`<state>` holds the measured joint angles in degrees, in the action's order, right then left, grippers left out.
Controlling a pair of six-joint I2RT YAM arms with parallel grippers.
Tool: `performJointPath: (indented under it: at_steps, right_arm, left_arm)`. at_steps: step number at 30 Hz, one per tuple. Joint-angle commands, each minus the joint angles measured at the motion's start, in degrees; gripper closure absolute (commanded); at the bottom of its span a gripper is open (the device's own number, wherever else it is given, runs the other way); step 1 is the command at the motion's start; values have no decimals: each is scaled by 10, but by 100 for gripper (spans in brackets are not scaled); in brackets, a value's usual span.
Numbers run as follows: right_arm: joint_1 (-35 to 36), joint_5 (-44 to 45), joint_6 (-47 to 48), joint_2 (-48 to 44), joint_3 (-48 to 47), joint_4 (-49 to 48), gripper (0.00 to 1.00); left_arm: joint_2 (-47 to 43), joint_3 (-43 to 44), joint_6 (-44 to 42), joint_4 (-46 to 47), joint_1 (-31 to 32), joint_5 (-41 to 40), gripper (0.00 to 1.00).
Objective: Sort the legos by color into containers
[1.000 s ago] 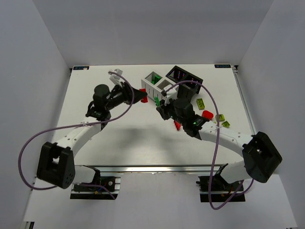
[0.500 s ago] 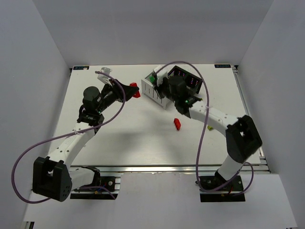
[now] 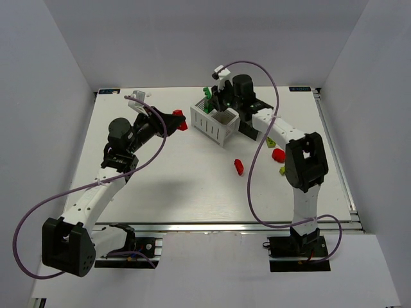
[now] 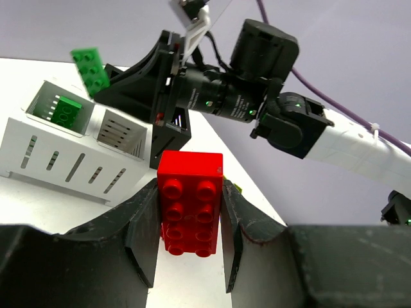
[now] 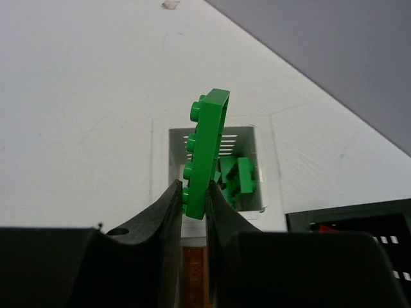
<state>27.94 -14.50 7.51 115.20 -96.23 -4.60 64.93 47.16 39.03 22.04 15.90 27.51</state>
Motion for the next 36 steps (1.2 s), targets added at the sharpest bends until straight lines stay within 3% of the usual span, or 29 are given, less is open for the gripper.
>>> performJointPath:
  at_steps: [1,13,21,24,25,29,36]
  right_arm:
    - [5,-47,-19,13,-37,6,100]
    - [1,-16,-31,70,-107,37,97]
    - [1,-23,-36,86,-105,45,79]
    - [1,-16,-34,79,-90,41,64]
    - [1,-11,-34,74,-86,40,53]
    - [-2,-6,-29,58,-72,35,38]
    - [-6,2,-7,-4,-42,42,38]
  left_arm:
    - [-7,-7,1,12,-3,8,100]
    - [-4,-8,8,26,-3,26,100]
    - [6,-7,5,24,-3,31,100]
    - [13,-7,7,27,-3,35,100]
    - [16,-7,8,27,-3,37,100]
    - [19,-7,9,31,-3,44,100]
    - [22,-8,11,42,-3,60,92]
